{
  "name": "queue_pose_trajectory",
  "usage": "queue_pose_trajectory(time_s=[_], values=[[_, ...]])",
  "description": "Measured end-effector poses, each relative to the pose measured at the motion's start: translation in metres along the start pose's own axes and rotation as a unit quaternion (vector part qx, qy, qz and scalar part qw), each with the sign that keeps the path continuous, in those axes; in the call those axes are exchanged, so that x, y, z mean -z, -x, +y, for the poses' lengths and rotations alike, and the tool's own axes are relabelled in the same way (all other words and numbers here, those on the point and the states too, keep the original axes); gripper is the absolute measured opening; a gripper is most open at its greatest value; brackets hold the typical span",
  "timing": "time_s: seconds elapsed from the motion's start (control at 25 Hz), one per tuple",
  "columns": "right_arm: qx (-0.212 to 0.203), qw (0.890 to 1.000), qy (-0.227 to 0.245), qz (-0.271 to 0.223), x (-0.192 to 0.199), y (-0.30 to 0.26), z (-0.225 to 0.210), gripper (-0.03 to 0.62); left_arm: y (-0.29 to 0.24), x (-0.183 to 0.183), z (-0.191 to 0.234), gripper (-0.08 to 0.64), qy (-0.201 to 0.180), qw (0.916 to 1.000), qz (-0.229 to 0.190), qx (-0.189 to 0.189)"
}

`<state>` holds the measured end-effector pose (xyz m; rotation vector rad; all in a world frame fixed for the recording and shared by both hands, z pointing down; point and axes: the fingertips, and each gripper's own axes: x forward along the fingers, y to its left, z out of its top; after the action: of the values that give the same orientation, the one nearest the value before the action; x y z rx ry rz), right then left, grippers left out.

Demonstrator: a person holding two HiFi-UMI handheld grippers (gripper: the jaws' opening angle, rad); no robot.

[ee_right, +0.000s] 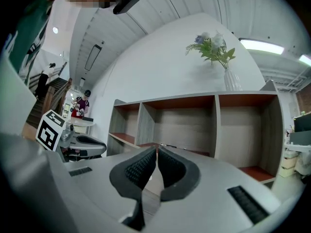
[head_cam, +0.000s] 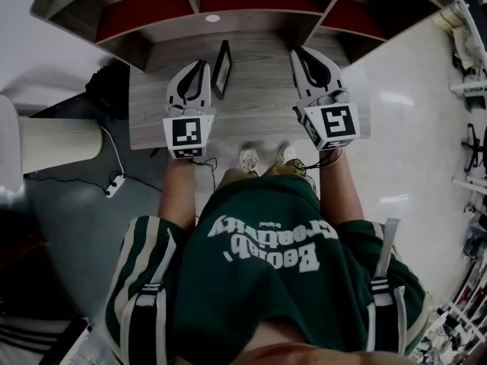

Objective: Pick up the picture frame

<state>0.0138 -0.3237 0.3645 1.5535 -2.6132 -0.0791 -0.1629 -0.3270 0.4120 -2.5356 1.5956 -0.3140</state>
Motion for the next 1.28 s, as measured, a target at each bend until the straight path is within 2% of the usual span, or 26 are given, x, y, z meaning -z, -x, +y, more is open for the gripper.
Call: queue_pose_trajectory(time_s=[0.08,0.16,0.28,0.4,0.52,0.68,0.96,1.04,1.16,1.28], values=[[-0.008,1.0,0.001,-0.007,0.002,-0.002,0.0,0.037,0.0,0.012,-0.003,0.037,0.002,0.9999,0.013,0.004],[-0.012,1.0,-0.002,-0.004,0.006,-0.003,0.001,0.037,0.002,0.026,-0.006,0.173,0.009,0.9995,0.029,0.011],[-0.017,1.0,-0.001,0.0,0.009,-0.005,0.002,0.037,0.005,0.052,-0.012,0.225,0.024,0.9981,0.053,0.02],[-0.021,1.0,0.003,0.001,0.011,-0.008,0.0,0.037,0.004,0.084,-0.018,0.236,0.029,0.9958,0.083,0.022],[-0.021,1.0,0.002,0.017,0.018,-0.007,-0.005,0.037,0.002,0.119,-0.027,0.26,0.063,0.9909,0.116,0.027],[-0.024,0.999,0.005,0.031,0.025,-0.003,-0.012,0.037,-0.004,0.15,-0.035,0.281,0.105,0.9877,0.115,0.019],[-0.027,0.999,0.01,0.038,0.026,0.0,-0.019,0.037,-0.022,0.187,-0.04,0.282,0.103,0.9874,0.12,-0.008],[-0.031,0.999,0.015,0.034,0.027,0.0,-0.02,0.037,-0.03,0.196,-0.042,0.282,0.101,0.9875,0.121,-0.006],[-0.027,0.998,0.016,0.055,0.034,0.0,-0.023,0.037,-0.042,0.207,-0.043,0.282,0.111,0.9853,0.129,-0.004],[-0.025,0.998,0.015,0.049,0.036,0.002,-0.025,0.037,-0.049,0.218,-0.047,0.282,0.12,0.9839,0.132,0.001]])
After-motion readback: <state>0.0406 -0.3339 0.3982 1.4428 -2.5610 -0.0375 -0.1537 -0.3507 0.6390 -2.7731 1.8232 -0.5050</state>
